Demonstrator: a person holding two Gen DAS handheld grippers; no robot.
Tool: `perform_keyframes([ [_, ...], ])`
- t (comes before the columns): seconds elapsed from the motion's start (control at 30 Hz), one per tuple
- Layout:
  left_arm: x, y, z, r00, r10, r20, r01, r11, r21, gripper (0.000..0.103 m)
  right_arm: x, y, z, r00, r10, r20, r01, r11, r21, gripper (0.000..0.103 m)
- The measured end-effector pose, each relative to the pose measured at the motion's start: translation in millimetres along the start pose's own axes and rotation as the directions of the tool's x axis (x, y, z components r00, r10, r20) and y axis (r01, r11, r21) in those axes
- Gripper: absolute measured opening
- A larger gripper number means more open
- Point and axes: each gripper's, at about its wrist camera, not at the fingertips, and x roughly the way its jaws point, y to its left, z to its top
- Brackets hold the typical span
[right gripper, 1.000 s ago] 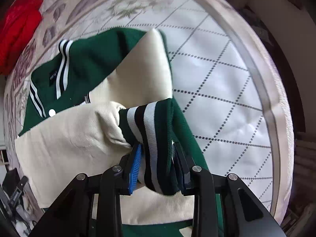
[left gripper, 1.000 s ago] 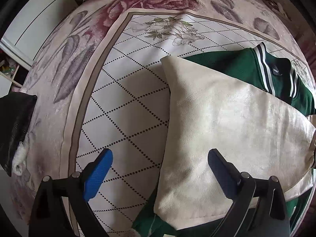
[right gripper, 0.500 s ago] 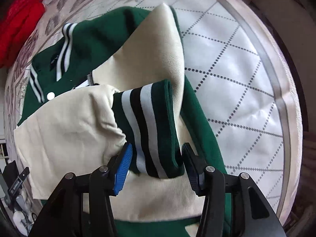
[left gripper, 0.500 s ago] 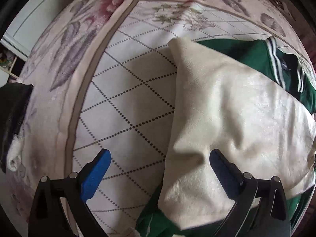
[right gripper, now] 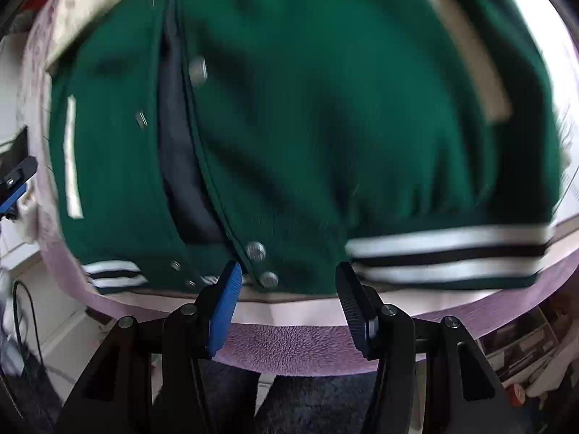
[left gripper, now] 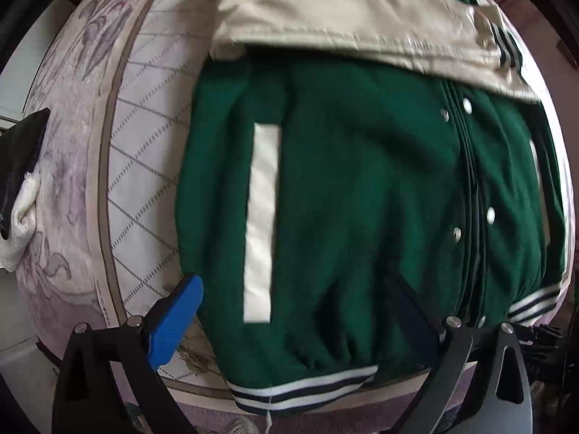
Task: Fold large clothes
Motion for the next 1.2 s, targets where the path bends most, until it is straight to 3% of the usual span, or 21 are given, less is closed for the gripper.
perform_keyframes([
  [0.07,16,-14,-23,1.000,-0.003,-0.029,0.004,0.999,0.047,0.103,25,8,-6,1.000,0.001,0.004,-0.001,1.000,0.026,0.056],
  [0.13,29,-24,-37,0.999,-0.008,-0.039,0.011,0.997,0.082,0.103,34,15,-11,0.997,-0.055,0.060,0.054,0.998,0.026,0.055],
  [0.23,47,-36,-48,0.999,-0.019,-0.049,0.024,0.994,0.106,0.103,29,22,-22,0.985,-0.090,0.149,0.085,0.995,0.046,0.021],
  [0.33,59,-43,-52,0.998,-0.030,-0.054,0.035,0.993,0.113,0.103,17,29,-40,0.978,-0.063,0.199,0.058,0.998,0.033,0.018],
  [0.57,75,-43,-53,0.995,-0.075,-0.063,0.081,0.991,0.108,0.103,-30,75,-82,0.965,0.011,0.263,0.033,0.986,-0.163,0.018],
  [0.67,77,-34,-54,0.995,-0.085,-0.054,0.090,0.990,0.109,0.103,-2,77,-70,0.985,-0.006,0.172,0.043,0.976,-0.211,0.018],
  [0.73,76,-26,-55,0.994,-0.088,-0.060,0.093,0.990,0.101,0.103,28,73,-52,0.998,-0.004,0.058,0.015,0.982,-0.186,0.021],
  [0.77,74,-22,-56,0.993,-0.102,-0.063,0.107,0.990,0.088,0.103,41,67,-44,0.999,0.044,-0.019,-0.047,0.987,-0.154,0.024],
  [0.83,64,-9,-55,0.989,-0.133,-0.060,0.136,0.989,0.052,0.103,49,57,-41,0.976,0.163,-0.147,-0.177,0.980,-0.090,0.024],
  [0.9,45,7,-52,0.987,-0.160,-0.027,0.160,0.987,0.020,0.103,24,42,-47,0.956,0.273,-0.112,-0.281,0.957,-0.070,0.038],
  [0.97,21,15,-47,0.990,-0.142,0.022,0.142,0.990,-0.002,0.103,-9,24,-53,0.951,0.307,-0.042,-0.309,0.949,-0.062,0.066],
  [1.1,-31,15,-30,0.980,-0.128,0.152,0.137,0.989,-0.047,0.103,-82,-37,-49,0.944,0.320,0.080,-0.322,0.947,0.014,0.067],
  [1.2,-54,-11,-5,0.971,-0.120,0.208,0.130,0.991,-0.038,0.103,-133,-72,-27,0.957,0.229,0.179,-0.243,0.968,0.058,0.067],
])
